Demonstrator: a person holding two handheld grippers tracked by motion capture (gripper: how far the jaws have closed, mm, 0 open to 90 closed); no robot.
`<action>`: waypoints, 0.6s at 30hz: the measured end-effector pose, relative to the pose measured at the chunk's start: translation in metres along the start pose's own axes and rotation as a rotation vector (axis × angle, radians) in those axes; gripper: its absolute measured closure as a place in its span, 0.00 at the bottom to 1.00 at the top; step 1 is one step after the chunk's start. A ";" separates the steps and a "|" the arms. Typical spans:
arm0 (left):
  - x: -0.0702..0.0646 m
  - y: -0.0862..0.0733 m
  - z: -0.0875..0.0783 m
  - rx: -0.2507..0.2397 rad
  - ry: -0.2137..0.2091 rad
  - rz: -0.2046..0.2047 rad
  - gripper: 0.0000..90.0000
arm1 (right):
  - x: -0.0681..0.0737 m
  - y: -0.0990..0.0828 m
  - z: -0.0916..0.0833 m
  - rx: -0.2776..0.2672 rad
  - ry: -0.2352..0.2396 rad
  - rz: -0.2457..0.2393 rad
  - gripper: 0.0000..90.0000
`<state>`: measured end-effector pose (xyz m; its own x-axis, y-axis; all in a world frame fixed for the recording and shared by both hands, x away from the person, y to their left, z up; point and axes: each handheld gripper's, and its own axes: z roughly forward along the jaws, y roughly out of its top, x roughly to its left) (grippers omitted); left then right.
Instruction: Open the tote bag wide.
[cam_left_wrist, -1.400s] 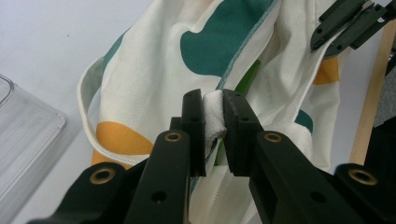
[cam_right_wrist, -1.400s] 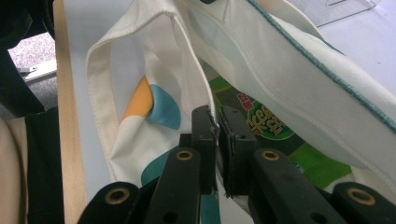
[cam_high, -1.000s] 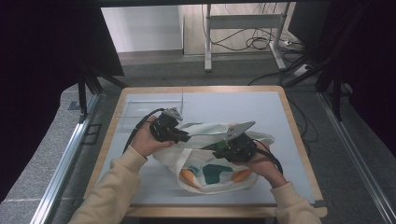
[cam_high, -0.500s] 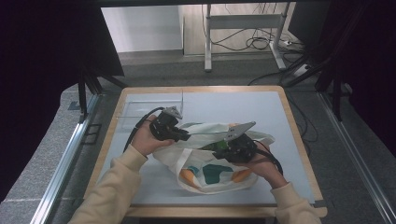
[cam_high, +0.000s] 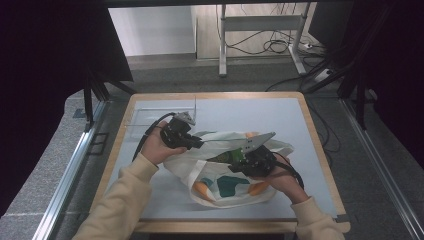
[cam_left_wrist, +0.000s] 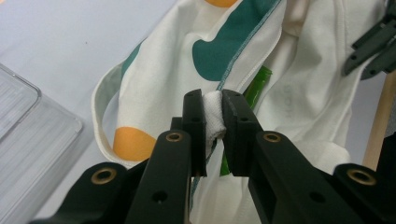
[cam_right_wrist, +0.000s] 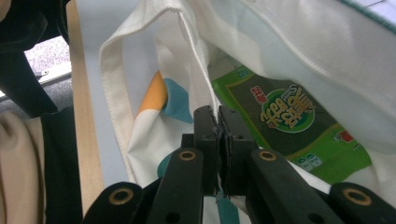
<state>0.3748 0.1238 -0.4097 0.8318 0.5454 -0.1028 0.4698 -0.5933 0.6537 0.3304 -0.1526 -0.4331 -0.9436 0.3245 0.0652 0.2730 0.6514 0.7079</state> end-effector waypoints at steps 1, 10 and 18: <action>0.001 0.001 0.000 0.000 0.000 -0.002 0.90 | 0.001 0.000 0.000 0.000 0.002 0.001 0.96; 0.005 0.004 -0.001 -0.006 0.017 -0.013 0.90 | 0.005 -0.005 -0.002 -0.002 0.011 0.008 0.96; 0.010 0.005 -0.001 -0.002 0.027 -0.013 0.90 | 0.010 -0.008 -0.003 0.002 0.011 0.005 0.96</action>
<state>0.3857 0.1269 -0.4067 0.8172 0.5691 -0.0907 0.4800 -0.5851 0.6536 0.3184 -0.1561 -0.4360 -0.9442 0.3203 0.0771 0.2785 0.6511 0.7060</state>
